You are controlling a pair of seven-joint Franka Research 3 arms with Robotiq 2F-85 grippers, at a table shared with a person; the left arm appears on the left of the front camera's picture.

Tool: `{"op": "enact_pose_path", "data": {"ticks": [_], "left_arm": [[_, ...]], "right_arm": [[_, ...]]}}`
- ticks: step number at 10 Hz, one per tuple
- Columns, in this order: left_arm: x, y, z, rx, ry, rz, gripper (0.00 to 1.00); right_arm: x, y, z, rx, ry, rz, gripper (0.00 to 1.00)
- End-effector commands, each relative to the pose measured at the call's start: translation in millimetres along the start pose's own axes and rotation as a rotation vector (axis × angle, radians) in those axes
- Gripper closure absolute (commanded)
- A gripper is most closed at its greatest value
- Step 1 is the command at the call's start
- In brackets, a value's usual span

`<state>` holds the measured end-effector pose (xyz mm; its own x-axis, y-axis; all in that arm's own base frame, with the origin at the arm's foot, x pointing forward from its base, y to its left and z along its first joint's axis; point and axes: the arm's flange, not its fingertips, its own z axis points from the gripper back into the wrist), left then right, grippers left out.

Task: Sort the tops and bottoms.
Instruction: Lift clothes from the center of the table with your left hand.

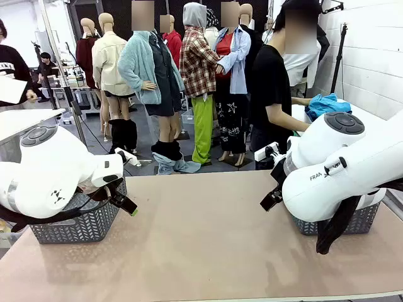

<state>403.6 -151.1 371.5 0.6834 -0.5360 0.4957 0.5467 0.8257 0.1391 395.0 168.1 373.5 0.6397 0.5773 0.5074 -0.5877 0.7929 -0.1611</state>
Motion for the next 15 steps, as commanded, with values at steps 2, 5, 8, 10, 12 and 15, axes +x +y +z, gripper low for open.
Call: {"op": "enact_pose_path", "data": {"ticks": [2,5,8,10,12,15], "left_arm": [[0.0,0.0,0.0,0.000,0.000,0.000,0.00],[0.0,0.0,0.0,0.000,0.000,0.000,0.00],[0.0,0.0,0.0,0.000,0.000,0.000,0.00],[0.0,0.0,0.0,0.000,0.000,0.000,0.00],[0.0,0.0,0.0,0.000,0.000,0.000,0.00],[0.0,0.0,0.0,0.000,0.000,0.000,0.00]], "right_arm": [[0.0,0.0,0.0,0.000,0.000,0.000,0.00],[0.0,0.0,0.0,0.000,0.000,0.000,0.00],[0.0,0.0,0.0,0.000,0.000,0.000,0.00],[0.0,0.0,0.0,0.000,0.000,0.000,0.00],[0.0,0.0,0.0,0.000,0.000,0.000,0.00],[0.0,0.0,0.0,0.000,0.000,0.000,0.00]]}}
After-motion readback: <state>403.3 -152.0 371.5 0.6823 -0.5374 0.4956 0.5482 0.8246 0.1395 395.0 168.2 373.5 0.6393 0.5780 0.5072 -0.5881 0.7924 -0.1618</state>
